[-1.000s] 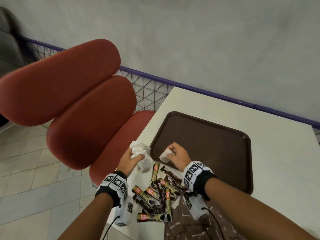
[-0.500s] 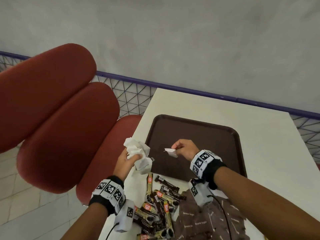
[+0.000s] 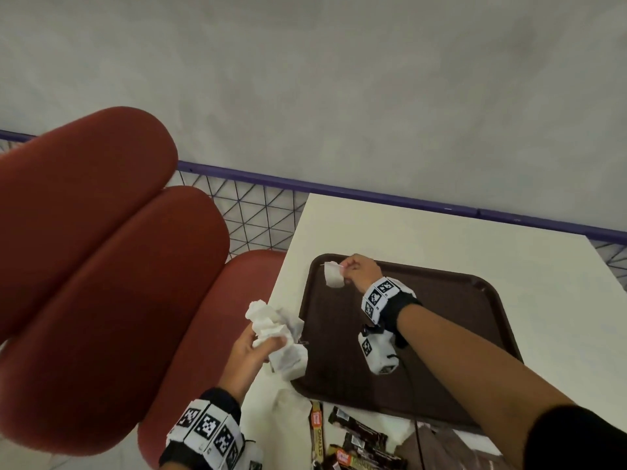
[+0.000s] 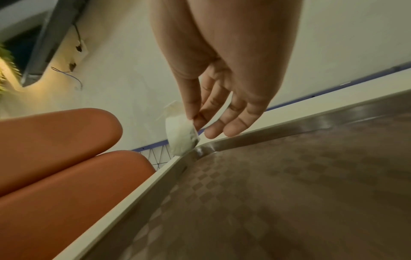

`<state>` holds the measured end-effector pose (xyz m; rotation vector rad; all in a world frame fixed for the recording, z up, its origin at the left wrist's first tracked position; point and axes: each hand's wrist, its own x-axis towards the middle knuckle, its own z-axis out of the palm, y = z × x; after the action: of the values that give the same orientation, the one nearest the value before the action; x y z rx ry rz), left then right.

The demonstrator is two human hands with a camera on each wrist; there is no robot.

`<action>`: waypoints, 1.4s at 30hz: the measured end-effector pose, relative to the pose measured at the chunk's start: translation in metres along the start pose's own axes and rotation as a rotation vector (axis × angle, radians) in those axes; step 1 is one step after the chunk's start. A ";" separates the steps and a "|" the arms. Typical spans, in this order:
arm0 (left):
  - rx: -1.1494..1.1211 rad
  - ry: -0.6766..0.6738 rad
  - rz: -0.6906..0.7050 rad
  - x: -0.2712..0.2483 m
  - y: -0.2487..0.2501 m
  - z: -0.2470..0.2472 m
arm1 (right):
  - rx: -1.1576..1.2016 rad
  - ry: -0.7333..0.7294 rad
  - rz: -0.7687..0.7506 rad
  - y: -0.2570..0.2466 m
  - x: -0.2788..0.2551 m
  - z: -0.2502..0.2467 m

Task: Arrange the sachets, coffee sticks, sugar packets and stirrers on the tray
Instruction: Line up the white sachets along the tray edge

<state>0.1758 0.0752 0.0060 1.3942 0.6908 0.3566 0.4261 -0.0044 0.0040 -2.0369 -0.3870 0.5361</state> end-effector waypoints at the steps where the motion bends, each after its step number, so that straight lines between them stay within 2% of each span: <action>1: -0.004 0.018 0.006 0.004 -0.001 -0.002 | -0.006 -0.014 0.014 -0.002 0.008 0.003; 4: -0.024 0.045 -0.010 0.012 -0.002 -0.012 | -0.049 -0.080 0.059 -0.009 0.029 0.011; 11: -0.051 0.036 -0.008 0.022 0.004 -0.025 | -0.058 0.029 0.206 0.006 0.062 0.029; 16: -0.059 0.034 0.003 0.025 0.007 -0.027 | -0.071 0.120 0.206 0.015 0.073 0.037; 24: -0.038 0.023 -0.003 0.025 0.002 -0.033 | -0.101 0.078 0.206 0.021 0.083 0.042; 28: -0.041 0.016 0.014 0.024 0.004 -0.035 | -0.019 0.124 0.243 0.019 0.078 0.042; 32: -0.044 0.021 0.006 0.024 0.004 -0.036 | 0.051 0.203 0.188 0.020 0.063 0.035; 35: -0.050 0.026 -0.013 0.023 0.001 -0.038 | -0.055 0.147 0.089 0.019 0.034 0.025; 37: -0.052 0.020 -0.014 0.020 0.002 -0.037 | -0.152 0.058 -0.025 0.018 0.007 0.022; 42: -0.045 0.013 -0.032 0.009 0.002 -0.036 | -0.288 -0.360 -0.294 0.024 -0.065 0.017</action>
<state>0.1600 0.1091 0.0047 1.3379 0.7111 0.3542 0.3635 -0.0347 -0.0108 -2.1007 -1.0122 0.6951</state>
